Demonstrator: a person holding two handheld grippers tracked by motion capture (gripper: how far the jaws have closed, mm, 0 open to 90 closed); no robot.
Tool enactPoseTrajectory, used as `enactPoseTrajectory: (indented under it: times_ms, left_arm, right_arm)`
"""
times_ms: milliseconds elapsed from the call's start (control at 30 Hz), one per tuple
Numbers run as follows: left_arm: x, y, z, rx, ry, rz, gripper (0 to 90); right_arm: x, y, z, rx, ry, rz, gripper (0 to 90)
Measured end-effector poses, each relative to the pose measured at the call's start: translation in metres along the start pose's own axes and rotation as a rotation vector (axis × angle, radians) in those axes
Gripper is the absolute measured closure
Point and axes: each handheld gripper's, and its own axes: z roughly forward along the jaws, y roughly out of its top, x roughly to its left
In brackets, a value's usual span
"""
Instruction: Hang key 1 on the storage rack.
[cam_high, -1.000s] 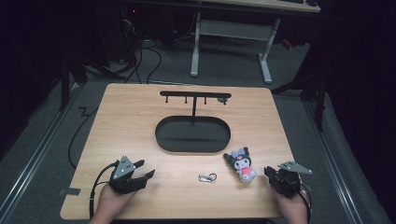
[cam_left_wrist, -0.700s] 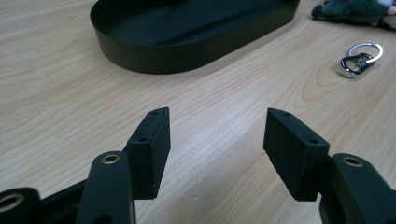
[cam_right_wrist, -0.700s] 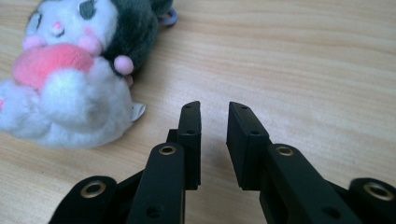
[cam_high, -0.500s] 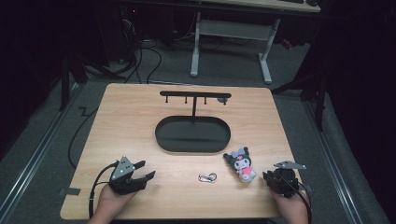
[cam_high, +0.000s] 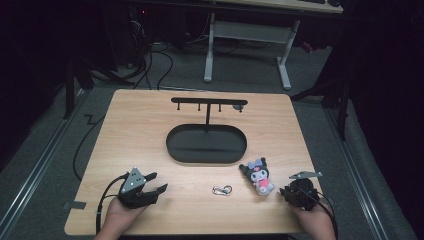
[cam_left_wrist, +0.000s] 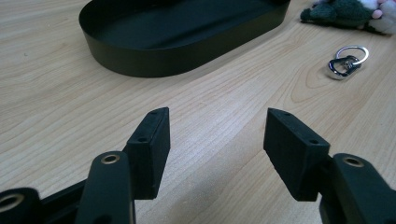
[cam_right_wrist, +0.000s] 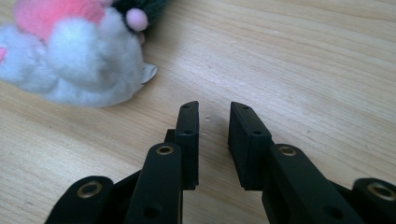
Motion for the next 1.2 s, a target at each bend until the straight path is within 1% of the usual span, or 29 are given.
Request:
enactPoseTrajectory:
  times_ms: [67, 200, 233, 267, 367, 433, 467, 533, 567, 633, 767, 800, 967, 1033, 1067, 1133, 1200]
  left_arm:
    - [0.0, 0.0, 0.0, 0.002, 0.002, 0.004, 41.8]
    - [-0.001, 0.0, -0.002, -0.002, 0.0, 0.003, 41.8]
    - [-0.001, 0.0, -0.001, -0.001, 0.0, 0.004, 41.8]
    - [-0.001, 0.0, -0.001, 0.002, 0.003, 0.01, 41.8]
    - [-0.001, 0.0, 0.0, 0.004, 0.003, 0.017, 41.8]
    - [-0.001, 0.0, 0.0, 0.006, 0.004, 0.022, 41.8]
    - [-0.001, 0.0, 0.0, 0.004, 0.004, 0.025, 41.8]
    - [-0.001, 0.0, -0.001, 0.006, 0.006, 0.028, 41.8]
    - [-0.001, 0.0, -0.001, 0.006, 0.004, 0.025, 41.7]
    - [-0.002, 0.0, -0.002, 0.003, 0.001, 0.021, 41.8]
    - [-0.002, 0.0, -0.003, 0.002, 0.006, 0.027, 41.8]
    - [-0.002, 0.0, -0.004, 0.002, 0.008, 0.028, 41.7]
    - [-0.003, -0.001, -0.001, 0.016, 0.014, 0.041, 41.3]
    - [-0.004, -0.001, -0.001, 0.016, 0.018, 0.048, 40.9]
    - [-0.004, -0.001, -0.001, 0.016, 0.019, 0.051, 40.8]
    - [-0.004, -0.001, -0.001, 0.014, 0.024, 0.053, 40.2]
    - [-0.004, -0.001, -0.001, 0.012, 0.028, 0.048, 38.9]
  right_arm:
    - [0.003, 0.002, 0.0, 0.017, 0.001, -0.023, 73.2]
    - [0.007, 0.008, 0.0, 0.041, 0.0, -0.05, 72.7]
    - [0.008, 0.01, -0.001, 0.051, -0.003, -0.073, 72.6]
    - [0.007, 0.012, -0.001, 0.062, -0.008, -0.085, 72.5]
    - [0.006, 0.018, -0.003, 0.088, -0.005, -0.096, 71.6]
    - [0.007, 0.022, -0.006, 0.11, 0.004, -0.113, 70.5]
    - [0.007, 0.024, -0.007, 0.118, 0.011, -0.116, 69.6]
    - [0.008, 0.027, -0.008, 0.157, 0.029, -0.12, 68.5]
    - [0.007, 0.028, -0.009, 0.178, 0.033, -0.121, 68.0]
    - [0.008, 0.029, -0.009, 0.202, 0.039, -0.12, 67.5]
    - [0.009, 0.033, -0.01, 0.247, 0.033, -0.145, 64.8]
    - [0.01, 0.035, -0.011, 0.265, 0.033, -0.15, 63.8]
    - [0.013, 0.038, -0.013, 0.308, 0.043, -0.155, 59.4]
    - [0.016, 0.039, -0.014, 0.33, 0.041, -0.155, 56.3]
    - [0.016, 0.04, -0.014, 0.336, 0.052, -0.154, 55.0]
    - [0.019, 0.041, -0.014, 0.355, 0.055, -0.162, 52.2]
    - [0.022, 0.043, -0.015, 0.365, 0.057, -0.161, 47.5]
